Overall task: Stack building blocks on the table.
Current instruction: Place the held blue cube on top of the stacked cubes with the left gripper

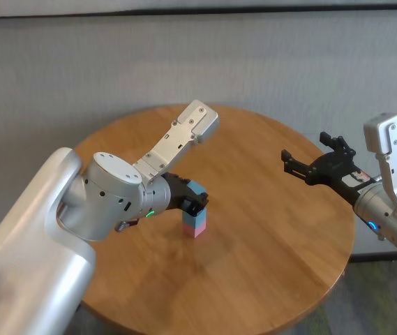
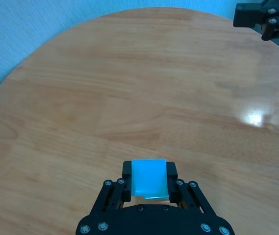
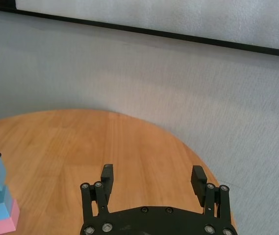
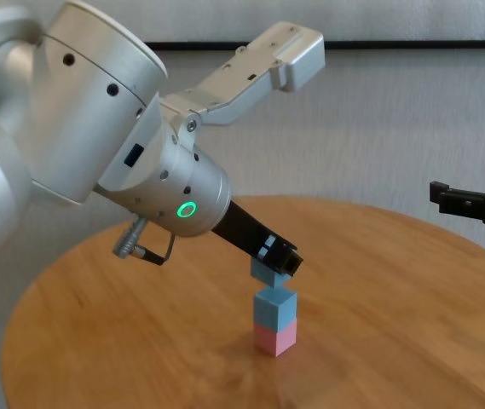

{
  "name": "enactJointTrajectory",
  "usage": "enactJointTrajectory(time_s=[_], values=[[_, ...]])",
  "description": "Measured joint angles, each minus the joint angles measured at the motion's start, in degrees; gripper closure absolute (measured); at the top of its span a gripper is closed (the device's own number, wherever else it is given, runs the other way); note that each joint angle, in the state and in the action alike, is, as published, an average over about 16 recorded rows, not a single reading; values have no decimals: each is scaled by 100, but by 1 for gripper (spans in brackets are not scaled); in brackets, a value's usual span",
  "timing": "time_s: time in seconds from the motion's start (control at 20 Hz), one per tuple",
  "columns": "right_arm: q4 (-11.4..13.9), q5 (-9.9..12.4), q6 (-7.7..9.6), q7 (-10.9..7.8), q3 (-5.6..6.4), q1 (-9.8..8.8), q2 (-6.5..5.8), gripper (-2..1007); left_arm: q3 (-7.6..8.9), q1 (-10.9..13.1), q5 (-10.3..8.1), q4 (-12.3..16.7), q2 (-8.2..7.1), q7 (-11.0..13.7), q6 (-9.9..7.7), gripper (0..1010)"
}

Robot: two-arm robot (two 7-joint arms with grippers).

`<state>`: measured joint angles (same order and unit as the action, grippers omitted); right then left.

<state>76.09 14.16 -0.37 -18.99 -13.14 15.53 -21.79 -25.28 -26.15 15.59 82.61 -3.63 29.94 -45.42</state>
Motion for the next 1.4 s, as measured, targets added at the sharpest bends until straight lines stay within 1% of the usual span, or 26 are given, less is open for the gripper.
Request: enactJointTrajectory(time_s=[0.6, 1.4], values=[[0, 0, 0, 0, 0, 0, 0, 5, -26, -27, -39, -126, -16, -10, -3, 589], [0, 0, 0, 0, 0, 0, 0, 5, -26, -47, -92, -183, -17, -54, 13, 577]])
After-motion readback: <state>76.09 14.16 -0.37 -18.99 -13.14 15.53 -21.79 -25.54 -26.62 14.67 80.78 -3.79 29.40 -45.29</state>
